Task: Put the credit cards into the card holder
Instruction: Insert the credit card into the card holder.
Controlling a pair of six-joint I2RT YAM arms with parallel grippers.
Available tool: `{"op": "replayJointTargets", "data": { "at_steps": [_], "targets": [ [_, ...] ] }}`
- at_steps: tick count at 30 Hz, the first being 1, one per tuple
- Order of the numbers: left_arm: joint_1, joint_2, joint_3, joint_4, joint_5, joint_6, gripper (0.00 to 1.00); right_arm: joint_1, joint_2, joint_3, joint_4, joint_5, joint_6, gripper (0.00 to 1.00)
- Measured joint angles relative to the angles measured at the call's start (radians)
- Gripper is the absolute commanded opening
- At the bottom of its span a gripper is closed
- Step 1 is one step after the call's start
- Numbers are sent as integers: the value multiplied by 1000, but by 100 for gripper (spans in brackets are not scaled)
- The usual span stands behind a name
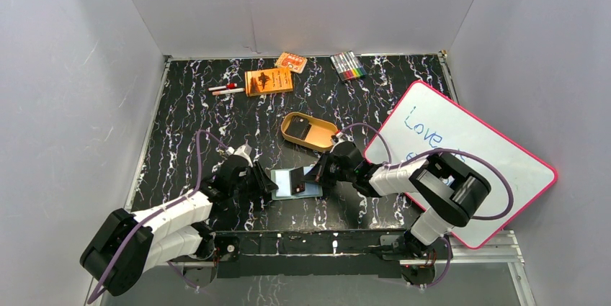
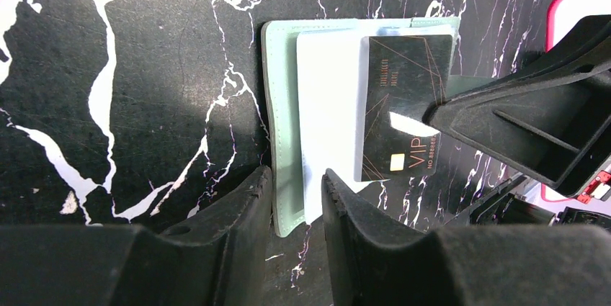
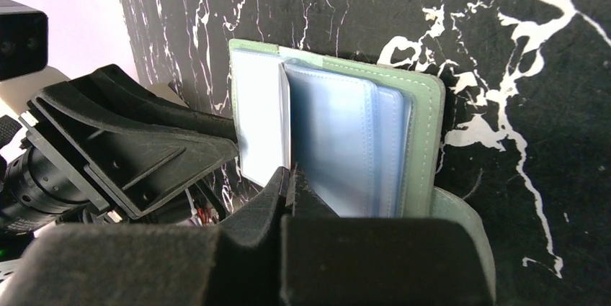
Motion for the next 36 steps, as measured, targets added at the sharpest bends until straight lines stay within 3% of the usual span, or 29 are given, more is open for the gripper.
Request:
{"op": "replayJointTargets", "data": {
  "at_steps": [13,36],
  "targets": [
    [0,9,-6,11,1,0,23,12,38,0,35,-11,5,0],
    [1,18,-7,23,4,-1,21,40,65,11,58,21,41,0]
  ]
}}
